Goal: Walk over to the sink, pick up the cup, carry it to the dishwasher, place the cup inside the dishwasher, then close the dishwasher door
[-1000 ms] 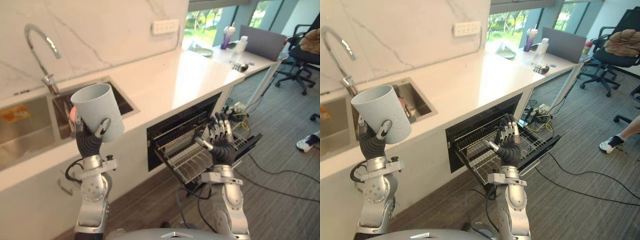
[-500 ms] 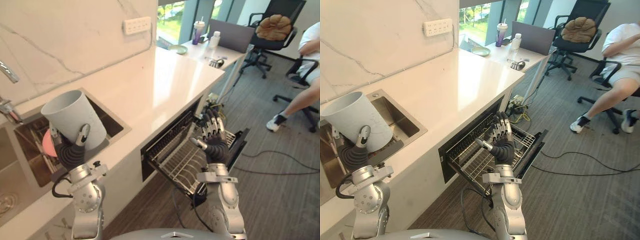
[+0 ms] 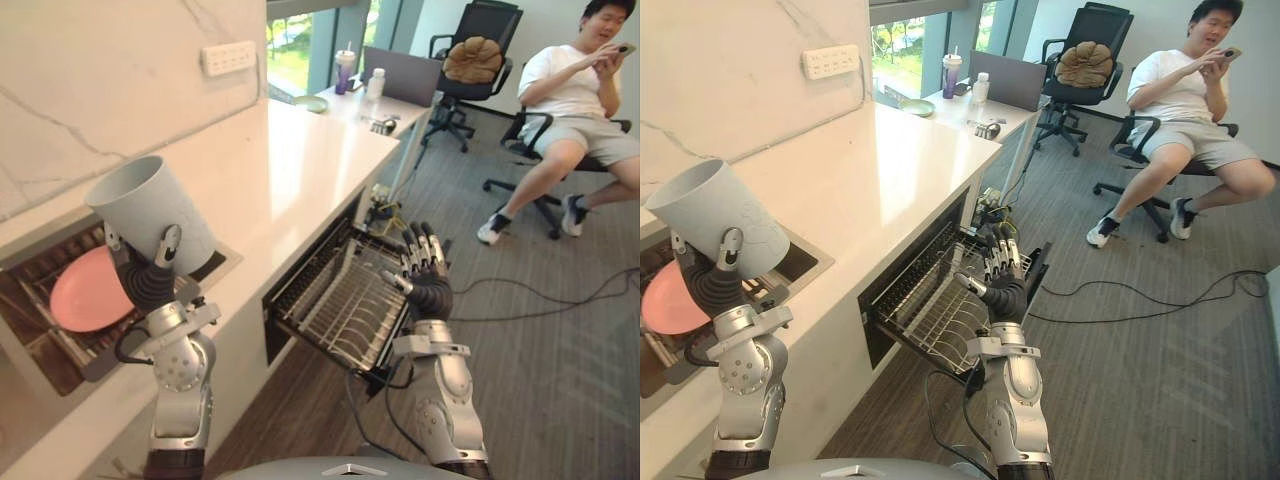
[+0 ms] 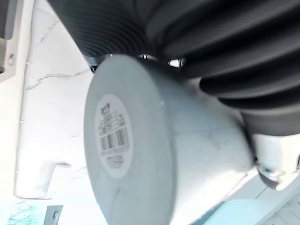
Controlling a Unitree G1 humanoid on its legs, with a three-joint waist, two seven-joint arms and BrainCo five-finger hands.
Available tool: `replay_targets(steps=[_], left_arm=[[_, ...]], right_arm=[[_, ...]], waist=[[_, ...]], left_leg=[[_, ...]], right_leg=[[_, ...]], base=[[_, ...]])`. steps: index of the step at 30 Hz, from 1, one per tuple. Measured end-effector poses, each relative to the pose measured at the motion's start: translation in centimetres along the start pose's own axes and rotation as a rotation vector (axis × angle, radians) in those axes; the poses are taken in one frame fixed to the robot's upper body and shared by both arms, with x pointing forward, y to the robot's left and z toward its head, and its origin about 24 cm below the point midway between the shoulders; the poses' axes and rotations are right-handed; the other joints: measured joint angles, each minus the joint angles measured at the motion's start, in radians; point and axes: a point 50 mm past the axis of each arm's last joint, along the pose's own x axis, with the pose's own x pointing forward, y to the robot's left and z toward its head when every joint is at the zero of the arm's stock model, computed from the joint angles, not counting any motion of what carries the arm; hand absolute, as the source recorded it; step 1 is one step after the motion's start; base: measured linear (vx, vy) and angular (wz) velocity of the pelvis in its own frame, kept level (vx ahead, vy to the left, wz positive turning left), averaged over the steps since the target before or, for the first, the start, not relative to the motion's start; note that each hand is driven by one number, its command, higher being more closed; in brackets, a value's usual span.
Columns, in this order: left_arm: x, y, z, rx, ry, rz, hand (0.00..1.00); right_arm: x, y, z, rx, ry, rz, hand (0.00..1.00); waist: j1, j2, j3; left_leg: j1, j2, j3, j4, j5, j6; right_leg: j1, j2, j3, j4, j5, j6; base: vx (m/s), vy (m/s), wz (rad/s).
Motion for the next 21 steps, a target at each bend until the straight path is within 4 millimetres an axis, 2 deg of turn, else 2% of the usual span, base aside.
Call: replay_targets(steps=[1,2,3,5,6,9,11,15,18,19,21], left_arm=[[0.0,0.2,-0.3,0.019,0.009,-0.003,1.00],[0.0,0.3,-0.4,0.027,0.018,0.004,1.00],[-0.2,0.1,-0.7,0.021,0.042,0.011,1.00],[-0.8,-0.9,-1.0,-0.028,0.095,0.024,1.00],[-0.9,-1.1,-1.1,-0.038,0.106,0.025,1.00],[-0.8,-1.5,-1.0,-0.038,0.104,0.007,1.00],[-0.7,-1.9,-0.9,-0.024,0.087,0.001,1.00],[-1.0,-2.5,-1.3,0.019,0.083,0.017,1.00],[-1.1,-2.6,-1.0,0.095,0.027,0.035,1.00],[-1.2,-2.8,-0.9,0.158,-0.013,0.030,1.00],[-1.5,-3.2,-0.8,0.244,-0.069,0.017,1.00]], right_arm=[[0.0,0.1,-0.1,0.001,0.014,0.004,0.00],[0.1,0.0,-0.2,-0.003,0.028,0.005,0.00],[0.2,-0.3,-0.2,-0.011,0.036,0.002,0.00],[0.7,-1.6,0.4,-0.059,0.044,-0.012,0.00],[0.8,-1.9,0.6,-0.069,0.043,-0.015,0.00],[1.0,-2.5,1.1,-0.063,0.034,-0.003,0.00],[1.0,-2.3,1.1,-0.017,0.026,0.015,0.00],[1.1,-0.2,0.7,0.122,0.010,0.103,0.00],[1.1,2.6,0.7,0.241,0.009,0.228,0.00],[1.1,3.7,1.1,0.288,0.002,0.302,0.00],[1.1,4.4,1.4,0.376,0.003,0.357,0.00]], waist=[[0.005,-0.023,-0.013],[0.011,-0.035,-0.023],[0.012,-0.021,-0.028],[0.010,0.038,-0.020],[0.011,0.052,-0.021],[0.000,0.070,-0.025],[-0.005,0.064,-0.021],[0.000,0.045,-0.016],[0.008,0.040,-0.016],[0.013,0.040,-0.017],[0.016,0.039,-0.017]], left_leg=[[-0.002,0.005,0.002,0.001,-0.001,-0.025],[-0.016,0.011,0.003,0.014,-0.004,-0.050],[-0.019,0.038,-0.002,0.017,0.001,-0.062],[-0.038,0.086,-0.003,-0.013,0.027,-0.097],[-0.037,0.094,-0.001,-0.027,0.033,-0.107],[-0.030,0.126,0.003,-0.049,0.052,-0.122],[-0.030,0.127,0.003,-0.054,0.053,-0.122],[-0.029,0.119,0.004,-0.057,0.055,-0.120],[-0.031,0.117,0.001,-0.056,0.062,-0.115],[-0.034,0.116,0.001,-0.057,0.068,-0.114],[-0.037,0.109,0.001,-0.058,0.075,-0.110]], right_leg=[[0.039,-0.009,-0.008,-0.077,0.039,0.012],[0.077,-0.005,-0.027,-0.163,0.032,0.077],[0.091,0.026,-0.036,-0.189,0.052,0.059],[0.078,0.082,-0.054,-0.243,0.073,0.034],[0.077,0.094,-0.055,-0.251,0.076,0.030],[0.081,0.129,-0.065,-0.271,0.081,0.012],[0.092,0.131,-0.077,-0.290,0.086,0.005],[0.124,0.125,-0.114,-0.352,0.124,0.004],[0.127,0.121,-0.144,-0.353,0.128,0.003],[0.127,0.118,-0.159,-0.353,0.131,0.003],[0.127,0.112,-0.170,-0.353,0.136,0.003]], base=[[0.11,-0.317,-0.18],[0.11,-0.266,-0.14],[0.16,-0.264,-0.04],[0.15,-0.257,-0.03],[0.08,-0.164,-0.10],[0.06,-0.100,-0.04],[0.00,-0.037,0.06],[-0.05,0.010,0.06],[-0.06,-0.002,0.08],[-0.06,0.001,0.09],[-0.08,0.009,0.09]])
